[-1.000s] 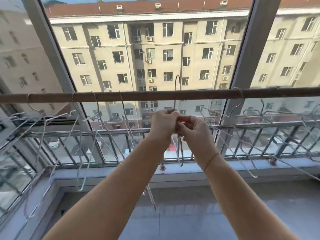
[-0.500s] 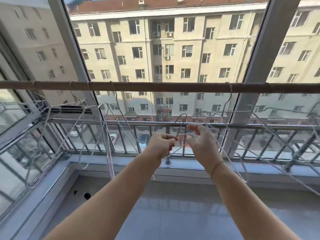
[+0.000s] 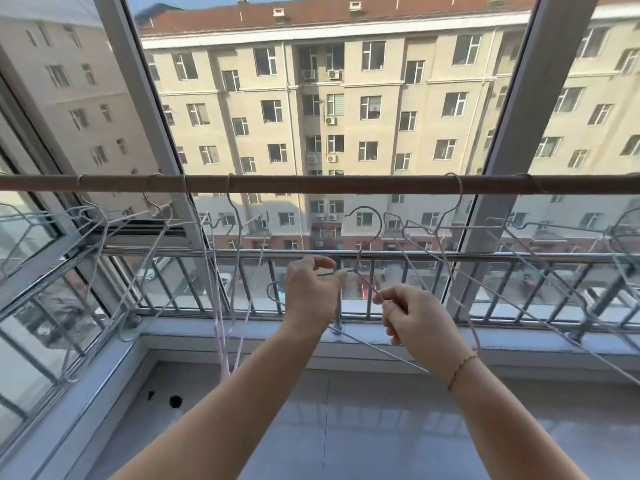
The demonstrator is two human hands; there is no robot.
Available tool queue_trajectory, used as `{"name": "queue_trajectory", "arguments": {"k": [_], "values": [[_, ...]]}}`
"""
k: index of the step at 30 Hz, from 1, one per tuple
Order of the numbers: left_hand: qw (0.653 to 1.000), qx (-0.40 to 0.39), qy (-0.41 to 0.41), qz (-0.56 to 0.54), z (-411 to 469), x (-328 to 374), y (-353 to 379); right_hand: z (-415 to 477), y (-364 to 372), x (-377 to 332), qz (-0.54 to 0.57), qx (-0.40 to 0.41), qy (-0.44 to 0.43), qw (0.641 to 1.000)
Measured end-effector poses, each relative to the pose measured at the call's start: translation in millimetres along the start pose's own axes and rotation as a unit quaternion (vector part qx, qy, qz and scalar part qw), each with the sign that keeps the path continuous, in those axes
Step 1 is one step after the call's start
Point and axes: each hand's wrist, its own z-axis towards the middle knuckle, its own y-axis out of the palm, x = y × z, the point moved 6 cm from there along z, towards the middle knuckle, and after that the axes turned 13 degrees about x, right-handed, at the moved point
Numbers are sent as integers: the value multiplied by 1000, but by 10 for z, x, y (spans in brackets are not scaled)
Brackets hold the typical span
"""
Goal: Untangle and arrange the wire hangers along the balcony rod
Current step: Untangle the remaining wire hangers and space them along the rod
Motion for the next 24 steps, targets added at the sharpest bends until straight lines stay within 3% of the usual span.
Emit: {"name": "queue_trajectory", "arguments": {"k": [3, 6, 11, 18, 24], "values": [[995, 88, 41, 17, 35, 161, -210, -37, -38, -242, 41, 17, -10, 999], [991, 123, 40, 22, 87, 216, -368, -56, 9, -447, 104, -2, 11, 995], [995, 72, 49, -56, 69, 342, -416, -100, 86, -665, 138, 12, 2, 990], [980, -26, -12, -199, 14, 473, -370, 27, 246, -957, 149, 52, -14, 987], [991, -53, -26, -117, 279, 318, -320, 137, 517, -945, 143, 54, 24, 988]]}}
